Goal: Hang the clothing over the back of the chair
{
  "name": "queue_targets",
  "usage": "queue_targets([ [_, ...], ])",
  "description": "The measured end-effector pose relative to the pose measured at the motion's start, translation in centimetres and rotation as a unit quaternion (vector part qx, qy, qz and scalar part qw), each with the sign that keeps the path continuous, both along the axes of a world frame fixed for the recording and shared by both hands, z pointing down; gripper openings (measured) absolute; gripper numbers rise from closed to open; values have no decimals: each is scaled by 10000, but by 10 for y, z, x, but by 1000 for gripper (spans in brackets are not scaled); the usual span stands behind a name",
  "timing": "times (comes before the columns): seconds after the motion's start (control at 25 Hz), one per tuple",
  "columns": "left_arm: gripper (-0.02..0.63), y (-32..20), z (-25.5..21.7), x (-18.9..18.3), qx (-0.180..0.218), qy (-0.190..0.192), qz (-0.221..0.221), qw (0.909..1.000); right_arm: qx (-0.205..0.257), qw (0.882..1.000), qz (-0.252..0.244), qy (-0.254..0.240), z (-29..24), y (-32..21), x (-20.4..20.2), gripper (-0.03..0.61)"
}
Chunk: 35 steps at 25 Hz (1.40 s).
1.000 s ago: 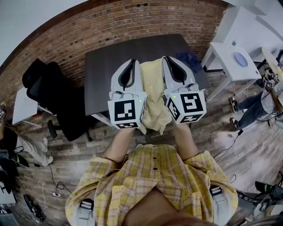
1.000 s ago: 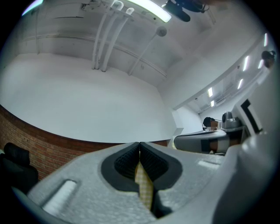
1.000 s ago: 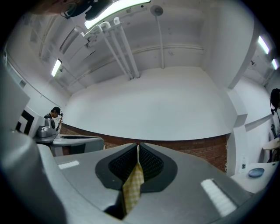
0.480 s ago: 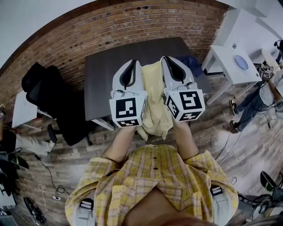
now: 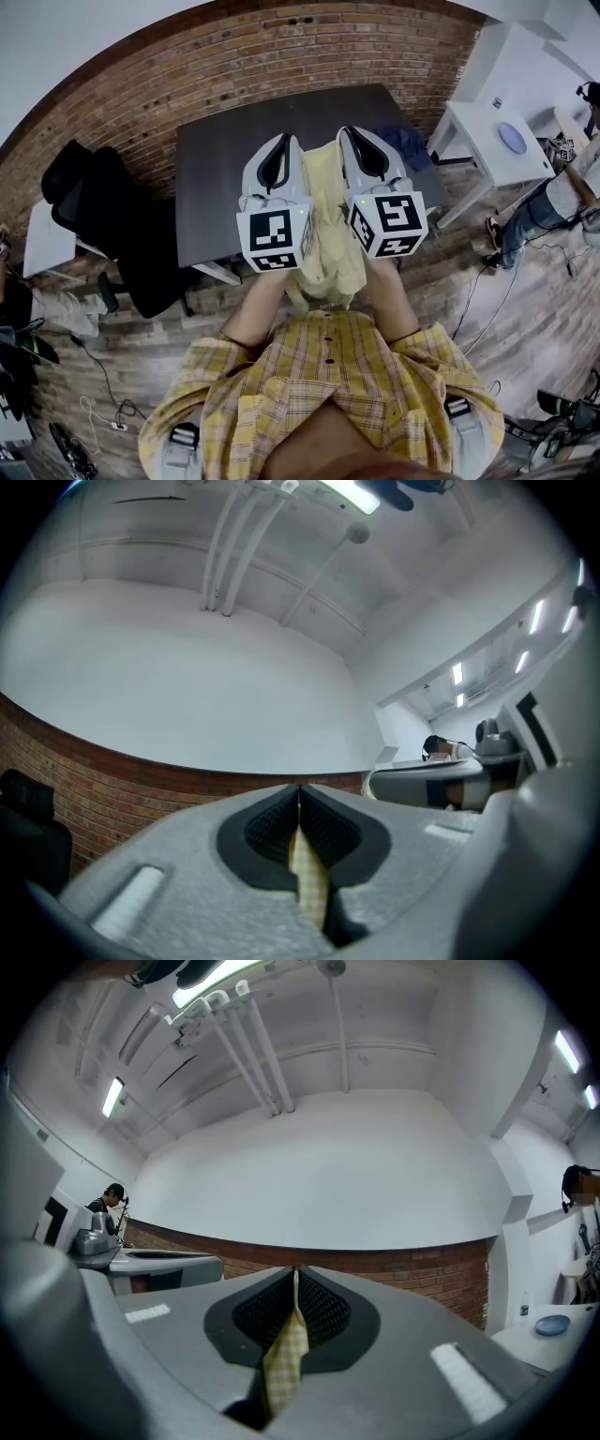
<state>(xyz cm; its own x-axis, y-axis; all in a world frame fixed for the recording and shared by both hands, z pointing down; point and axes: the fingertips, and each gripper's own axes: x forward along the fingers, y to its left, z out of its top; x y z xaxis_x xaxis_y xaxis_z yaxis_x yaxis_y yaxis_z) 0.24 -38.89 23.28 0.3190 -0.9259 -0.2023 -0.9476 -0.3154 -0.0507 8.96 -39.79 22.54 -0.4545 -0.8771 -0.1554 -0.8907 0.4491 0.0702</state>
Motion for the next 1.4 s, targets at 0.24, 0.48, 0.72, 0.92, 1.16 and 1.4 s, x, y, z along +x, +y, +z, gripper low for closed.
queue_targets([
  [0.24, 6, -18, 10, 3, -144, -13, -9, 9999, -137, 9999, -11, -29, 10, -19, 3, 21],
  [0.48, 6, -28, 18, 5, -248, -16, -8, 9997, -265, 9996, -36, -42, 20, -31, 1, 21],
  [0.72, 6, -36, 27, 7, -349, -29, 26, 9994, -368, 9993, -25, -32, 30, -39, -2, 21],
  [0.92, 6, -43, 34, 9, -455, -29, 41, 9990, -488, 9988, -7, -20, 40, -47, -3, 21],
  [1.16, 6, -48, 49, 10, -624, -35, 28, 9980, -643, 9979, -16, -9, 55, -52, -3, 21],
  [1.4, 6, -59, 61, 9, -772, -49, 63, 9970, -793, 9968, -32, 30, 69, -62, -9, 21],
])
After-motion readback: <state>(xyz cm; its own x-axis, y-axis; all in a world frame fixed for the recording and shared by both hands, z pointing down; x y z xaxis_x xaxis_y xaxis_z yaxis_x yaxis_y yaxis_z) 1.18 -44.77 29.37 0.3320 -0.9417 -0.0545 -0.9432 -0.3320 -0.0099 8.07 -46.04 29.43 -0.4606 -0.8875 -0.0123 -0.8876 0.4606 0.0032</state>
